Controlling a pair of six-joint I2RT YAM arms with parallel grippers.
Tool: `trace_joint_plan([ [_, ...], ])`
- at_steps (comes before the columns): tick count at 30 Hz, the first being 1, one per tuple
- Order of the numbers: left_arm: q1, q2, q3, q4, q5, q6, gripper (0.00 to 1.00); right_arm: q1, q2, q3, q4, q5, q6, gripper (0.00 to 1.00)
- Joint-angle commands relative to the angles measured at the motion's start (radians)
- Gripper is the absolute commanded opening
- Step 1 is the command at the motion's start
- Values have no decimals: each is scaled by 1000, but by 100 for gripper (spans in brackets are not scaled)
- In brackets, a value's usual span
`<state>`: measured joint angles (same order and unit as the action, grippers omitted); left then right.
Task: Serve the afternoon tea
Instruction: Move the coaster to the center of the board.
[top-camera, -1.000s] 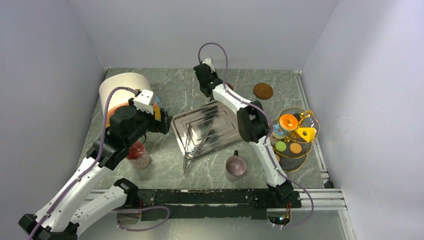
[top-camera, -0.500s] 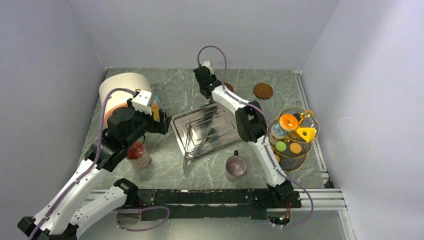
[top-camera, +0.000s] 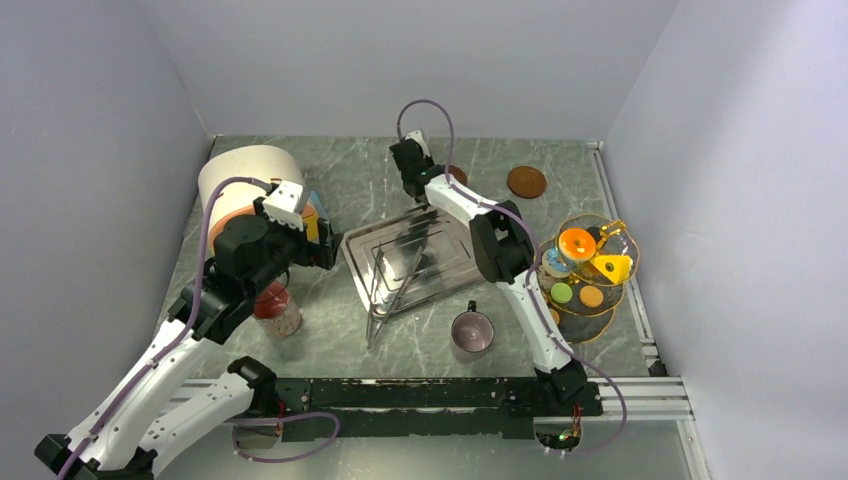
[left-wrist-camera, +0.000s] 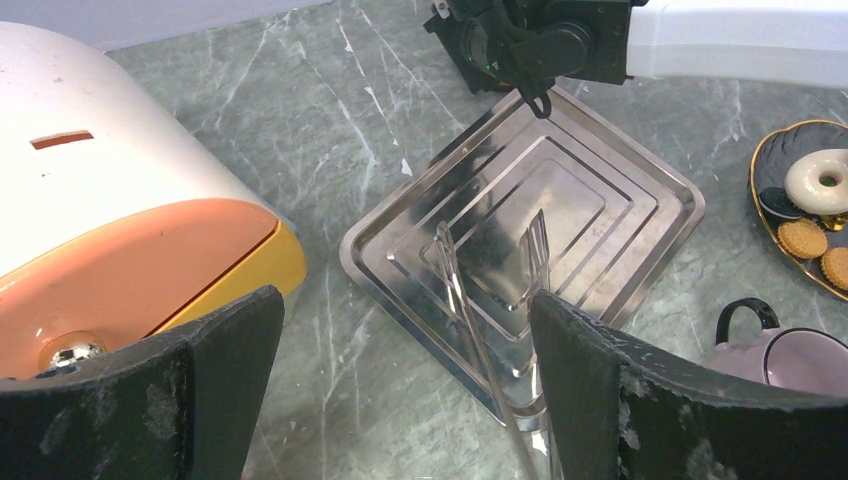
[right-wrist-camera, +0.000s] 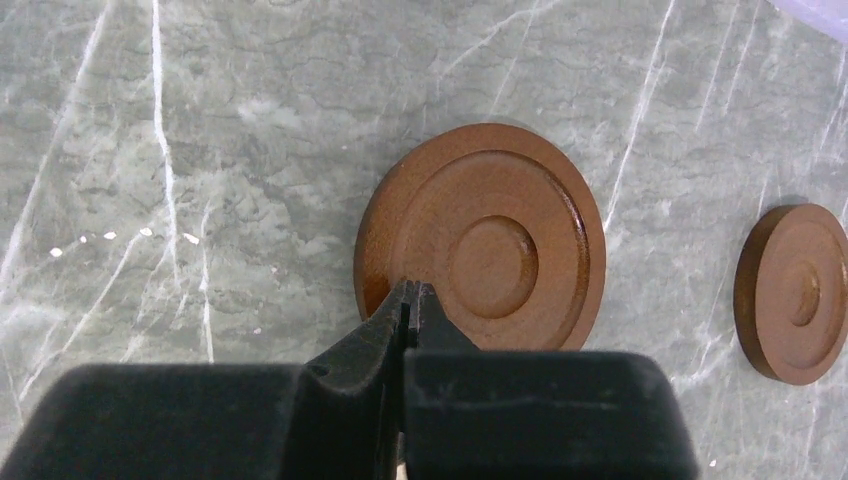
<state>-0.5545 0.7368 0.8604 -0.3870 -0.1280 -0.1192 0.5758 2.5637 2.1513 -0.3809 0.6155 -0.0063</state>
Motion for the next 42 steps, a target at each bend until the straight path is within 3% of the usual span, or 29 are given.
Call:
trace_joint_plan([
  [1, -5, -16, -3, 4, -11, 13, 97, -3, 63, 61, -62, -4, -5, 0],
  [27, -5, -35, 0, 0, -28, 15, 97, -79, 114, 118, -230, 205, -26, 0],
  [38, -5, -42, 2, 0, -27, 15, 97, -111, 22, -34, -333, 271, 78, 0],
  [42, -5, -49, 2, 0, -31, 15, 97, -111, 18, -17, -390, 297, 101, 0],
])
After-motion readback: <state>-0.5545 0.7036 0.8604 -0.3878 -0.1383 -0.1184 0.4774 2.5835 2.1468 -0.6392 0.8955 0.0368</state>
